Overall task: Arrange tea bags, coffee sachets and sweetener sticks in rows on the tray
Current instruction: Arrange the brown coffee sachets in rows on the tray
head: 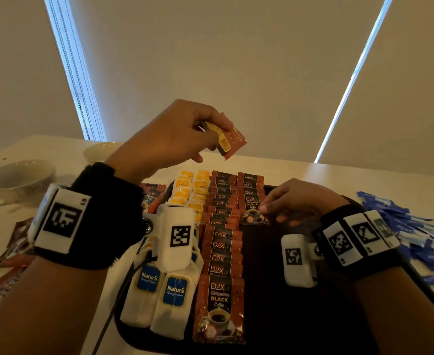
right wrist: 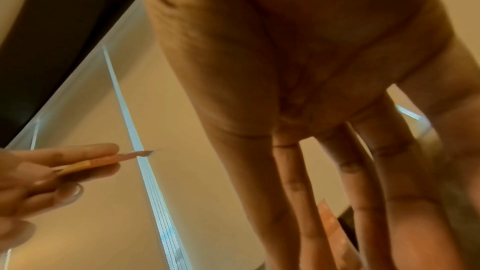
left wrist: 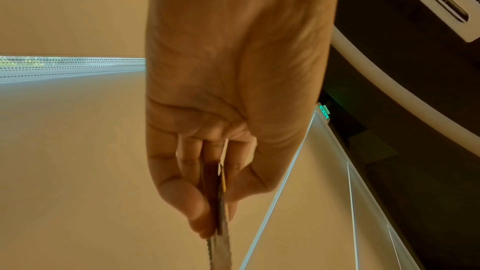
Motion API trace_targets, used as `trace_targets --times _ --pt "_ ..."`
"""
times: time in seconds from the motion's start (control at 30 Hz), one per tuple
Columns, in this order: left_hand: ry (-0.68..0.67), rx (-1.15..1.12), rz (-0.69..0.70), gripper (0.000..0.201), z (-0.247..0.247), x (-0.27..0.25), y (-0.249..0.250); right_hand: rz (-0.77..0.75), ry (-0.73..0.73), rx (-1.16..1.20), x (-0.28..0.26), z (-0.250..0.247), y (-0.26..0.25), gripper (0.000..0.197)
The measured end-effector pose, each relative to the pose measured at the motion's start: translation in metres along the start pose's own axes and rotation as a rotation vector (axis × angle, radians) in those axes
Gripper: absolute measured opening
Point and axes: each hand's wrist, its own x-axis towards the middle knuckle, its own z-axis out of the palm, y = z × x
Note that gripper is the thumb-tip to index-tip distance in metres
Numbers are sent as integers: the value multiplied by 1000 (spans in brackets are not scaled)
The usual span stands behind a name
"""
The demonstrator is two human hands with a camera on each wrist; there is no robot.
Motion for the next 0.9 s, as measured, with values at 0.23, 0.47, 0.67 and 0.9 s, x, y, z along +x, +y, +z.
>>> trace_targets --times 0.23,0.47,0.67,0.9 --pt "-27 44 28 28 5 0 0 -506 315 118 -31 -18 -32 26" --pt "-78 -26 -46 24 10 1 1 -722 394 140 -46 -14 -46 14" --pt "-155 130 -54 20 11 2 -4 -680 411 229 -45 -16 -44 7" --pt "-168 97 30 13 16 0 3 -751 415 74 -47 -10 -49 10"
